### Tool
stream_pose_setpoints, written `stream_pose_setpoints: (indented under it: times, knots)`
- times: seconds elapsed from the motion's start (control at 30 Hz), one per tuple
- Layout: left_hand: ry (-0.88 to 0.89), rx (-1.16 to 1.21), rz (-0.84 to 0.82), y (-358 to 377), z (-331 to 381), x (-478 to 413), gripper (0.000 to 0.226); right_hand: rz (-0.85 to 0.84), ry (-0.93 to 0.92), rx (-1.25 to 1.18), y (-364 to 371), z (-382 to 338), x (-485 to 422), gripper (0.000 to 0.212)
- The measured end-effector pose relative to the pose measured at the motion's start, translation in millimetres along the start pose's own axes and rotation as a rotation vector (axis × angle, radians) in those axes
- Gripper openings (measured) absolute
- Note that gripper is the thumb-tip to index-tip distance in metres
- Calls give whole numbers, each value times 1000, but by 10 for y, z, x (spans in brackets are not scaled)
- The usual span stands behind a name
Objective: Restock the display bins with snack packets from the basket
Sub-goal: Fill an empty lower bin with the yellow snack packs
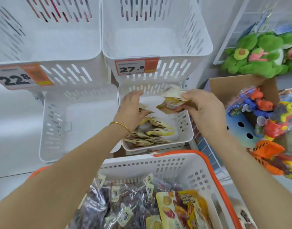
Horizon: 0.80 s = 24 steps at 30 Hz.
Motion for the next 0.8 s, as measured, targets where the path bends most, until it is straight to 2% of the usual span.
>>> stream_pose_setpoints:
  times: [0.1,0.27,0.43,0.57,0.67,0.8]
  knots:
    - [98,-186,-16,253,-278,-7,36,-28,-12,68,360,208,120,31]
    - [93,-277,-35,549,-499,-131,26,-106,22,90,1010,473,188,32]
    - [107,-227,26,556,-560,-160,14,-254,128,-90,1446,595,205,30]
    - [97,-220,59,484,-673,-128,13,-517,254,-140,1736,638,197,38]
    - [117,-222,23,454,-714,-99,14,-695,223,-25,1845,655,283,48]
    - [97,-223,-7,425,-741,-60,14,-555,233,35,1749,612,195,36]
Point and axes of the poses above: each hand's wrist, its own x-axis away from the middle knuckle, its own y-axis out of the palm, z = x × y, the point moved 4 cm from there along -x, towards the middle knuckle, and after that the axes turned 9 degrees about z, right-handed, at the moved point
